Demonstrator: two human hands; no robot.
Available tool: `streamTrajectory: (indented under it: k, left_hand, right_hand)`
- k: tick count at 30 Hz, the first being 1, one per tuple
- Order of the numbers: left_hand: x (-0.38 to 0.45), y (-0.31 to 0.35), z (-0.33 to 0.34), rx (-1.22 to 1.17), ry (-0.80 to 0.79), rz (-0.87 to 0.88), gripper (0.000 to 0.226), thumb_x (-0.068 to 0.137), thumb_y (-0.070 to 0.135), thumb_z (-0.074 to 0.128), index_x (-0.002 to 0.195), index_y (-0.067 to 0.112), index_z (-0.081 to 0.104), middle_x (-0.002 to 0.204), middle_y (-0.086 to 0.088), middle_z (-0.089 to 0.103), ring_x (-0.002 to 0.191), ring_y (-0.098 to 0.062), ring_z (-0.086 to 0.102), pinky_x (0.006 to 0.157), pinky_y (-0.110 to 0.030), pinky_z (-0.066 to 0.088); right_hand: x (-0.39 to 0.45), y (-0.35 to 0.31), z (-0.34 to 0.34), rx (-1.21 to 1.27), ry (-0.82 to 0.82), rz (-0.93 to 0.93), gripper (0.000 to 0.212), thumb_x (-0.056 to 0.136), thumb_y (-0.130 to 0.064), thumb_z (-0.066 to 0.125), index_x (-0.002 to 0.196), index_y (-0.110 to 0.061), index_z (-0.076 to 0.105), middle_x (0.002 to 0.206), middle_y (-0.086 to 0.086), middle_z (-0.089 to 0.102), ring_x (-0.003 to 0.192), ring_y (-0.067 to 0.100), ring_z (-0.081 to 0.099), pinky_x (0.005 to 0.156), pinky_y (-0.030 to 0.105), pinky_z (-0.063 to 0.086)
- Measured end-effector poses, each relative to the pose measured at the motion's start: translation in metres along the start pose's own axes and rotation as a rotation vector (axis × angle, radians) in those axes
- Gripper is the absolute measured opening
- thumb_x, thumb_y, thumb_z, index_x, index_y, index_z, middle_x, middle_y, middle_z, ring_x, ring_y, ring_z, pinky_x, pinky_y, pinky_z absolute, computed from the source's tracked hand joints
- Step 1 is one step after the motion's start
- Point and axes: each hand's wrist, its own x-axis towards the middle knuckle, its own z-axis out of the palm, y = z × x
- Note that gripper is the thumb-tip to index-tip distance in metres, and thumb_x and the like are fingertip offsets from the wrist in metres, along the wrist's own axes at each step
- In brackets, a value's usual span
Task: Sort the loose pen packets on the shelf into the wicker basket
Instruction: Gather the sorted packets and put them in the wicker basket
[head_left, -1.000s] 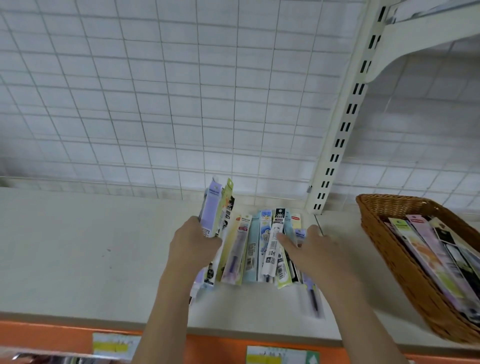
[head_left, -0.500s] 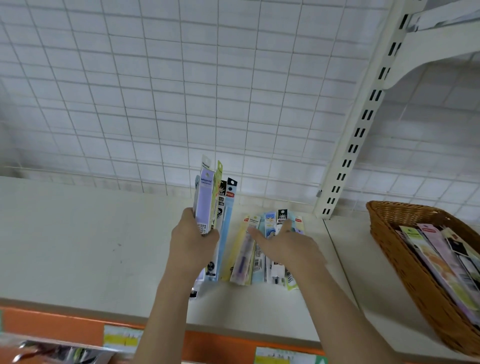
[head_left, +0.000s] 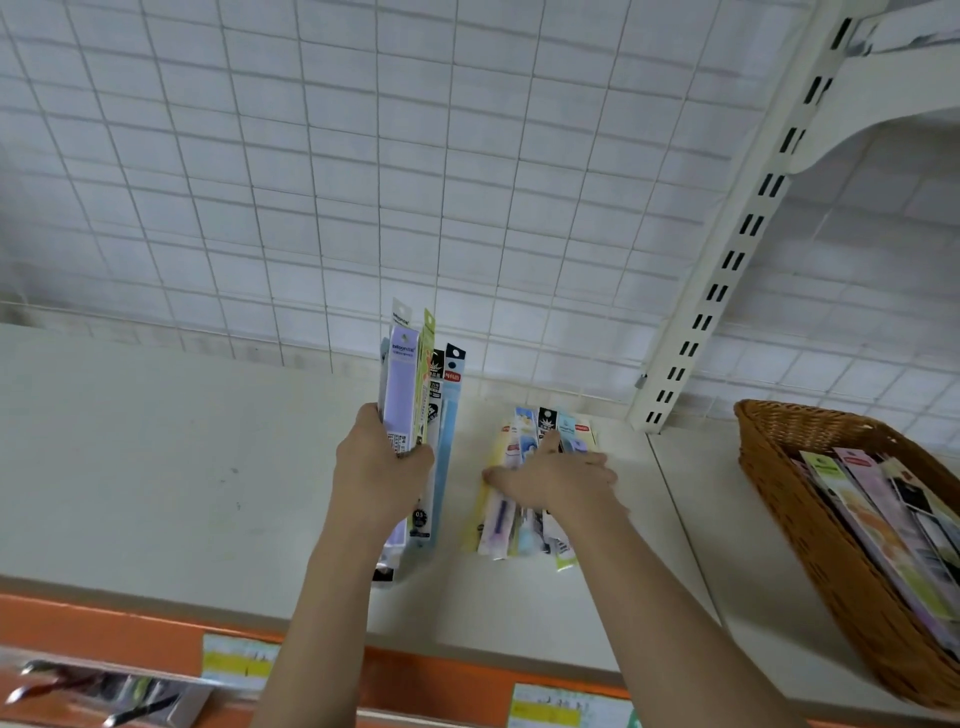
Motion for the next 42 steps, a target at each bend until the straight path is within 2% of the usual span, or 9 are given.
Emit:
streamTrajectory:
  k: [6, 9, 14, 19, 24, 29, 34, 37, 42]
  left_hand:
    - [0.003, -0.003, -0.002, -0.045, 0.001, 0.008, 0.025, 0.082, 0.002, 0.055, 0.072, 0.015, 0.035, 0.068, -0.002, 0.039, 0.051, -0.017, 0.037, 0.029, -0.008, 0.030]
    - [0.006, -0.005, -0.001, -0.027, -0.015, 0.007, 0.023, 0.081, 0.004, 0.056, 0.075, 0.015, 0.037, 0.069, -0.003, 0.042, 0.051, -0.017, 0.039, 0.035, -0.015, 0.034]
    - [0.008, -0.007, -0.002, -0.008, -0.042, 0.004, 0.019, 0.079, 0.007, 0.059, 0.081, 0.010, 0.040, 0.070, -0.006, 0.044, 0.052, -0.020, 0.040, 0.046, -0.026, 0.036]
    - [0.007, -0.007, -0.003, 0.010, -0.055, 0.024, 0.020, 0.080, 0.009, 0.062, 0.089, 0.004, 0.044, 0.072, -0.006, 0.046, 0.056, -0.021, 0.042, 0.050, -0.027, 0.037]
    - [0.005, -0.006, -0.006, -0.002, -0.070, 0.029, 0.024, 0.079, 0.010, 0.064, 0.094, 0.002, 0.047, 0.079, -0.013, 0.052, 0.061, -0.024, 0.047, 0.051, -0.027, 0.040]
    - [0.003, -0.002, -0.009, -0.071, -0.129, 0.023, 0.029, 0.078, 0.006, 0.067, 0.103, 0.003, 0.051, 0.098, -0.021, 0.062, 0.067, -0.024, 0.055, 0.054, -0.025, 0.046]
    - [0.006, -0.001, -0.012, -0.127, -0.137, -0.019, 0.033, 0.076, 0.003, 0.069, 0.105, 0.009, 0.054, 0.100, -0.015, 0.065, 0.083, -0.030, 0.064, 0.065, -0.034, 0.052]
    - [0.005, 0.003, -0.010, -0.144, -0.152, -0.013, 0.034, 0.075, -0.001, 0.067, 0.104, 0.011, 0.054, 0.100, -0.015, 0.065, 0.077, -0.027, 0.061, 0.064, -0.030, 0.050]
    - [0.000, 0.013, -0.007, -0.184, -0.161, 0.076, 0.038, 0.076, -0.002, 0.067, 0.105, 0.018, 0.054, 0.093, 0.000, 0.066, 0.076, -0.015, 0.062, 0.059, -0.024, 0.047]
  right_hand:
    - [0.014, 0.019, 0.009, 0.006, 0.201, -0.037, 0.074, 0.088, -0.028, 0.048, 0.143, 0.001, 0.008, 0.132, 0.021, 0.042, 0.120, 0.033, 0.041, 0.088, 0.037, 0.039]
    - [0.016, 0.029, 0.002, 0.026, 0.243, -0.052, 0.073, 0.085, -0.027, 0.057, 0.137, 0.002, 0.017, 0.127, 0.017, 0.045, 0.116, 0.032, 0.044, 0.075, 0.029, 0.028]
    - [0.018, 0.044, -0.014, 0.137, 0.176, -0.049, 0.071, 0.075, -0.020, 0.065, 0.130, 0.000, 0.024, 0.119, 0.018, 0.045, 0.113, 0.029, 0.047, 0.073, 0.027, 0.037]
    - [0.012, 0.055, -0.020, 0.105, 0.165, -0.093, 0.059, 0.078, -0.012, 0.060, 0.124, -0.002, 0.025, 0.082, 0.005, 0.046, 0.084, 0.024, 0.052, 0.046, 0.023, 0.031]
    - [0.006, 0.067, -0.027, 0.113, 0.150, -0.108, 0.050, 0.079, -0.014, 0.059, 0.121, -0.007, 0.031, 0.090, 0.006, 0.047, 0.079, 0.023, 0.050, 0.045, 0.024, 0.031]
    - [0.004, 0.076, -0.036, 0.381, 0.165, -0.185, 0.038, 0.080, -0.011, 0.056, 0.109, -0.011, 0.033, 0.080, 0.003, 0.042, 0.066, 0.018, 0.045, 0.050, 0.025, 0.032]
    - [-0.010, 0.079, -0.058, 0.565, 0.313, -0.315, 0.041, 0.076, -0.016, 0.057, 0.109, -0.020, 0.034, 0.088, 0.012, 0.059, 0.076, 0.031, 0.061, 0.063, 0.037, 0.051]
    - [-0.023, 0.080, -0.070, 0.717, 0.571, -0.433, 0.041, 0.082, -0.007, 0.056, 0.115, -0.014, 0.033, 0.080, -0.003, 0.054, 0.065, 0.014, 0.053, 0.052, 0.009, 0.039]
    - [-0.029, 0.078, -0.062, 1.047, 0.845, -0.527, 0.063, 0.082, -0.001, 0.063, 0.133, -0.009, 0.028, 0.111, -0.003, 0.053, 0.087, 0.008, 0.058, 0.062, 0.003, 0.044]
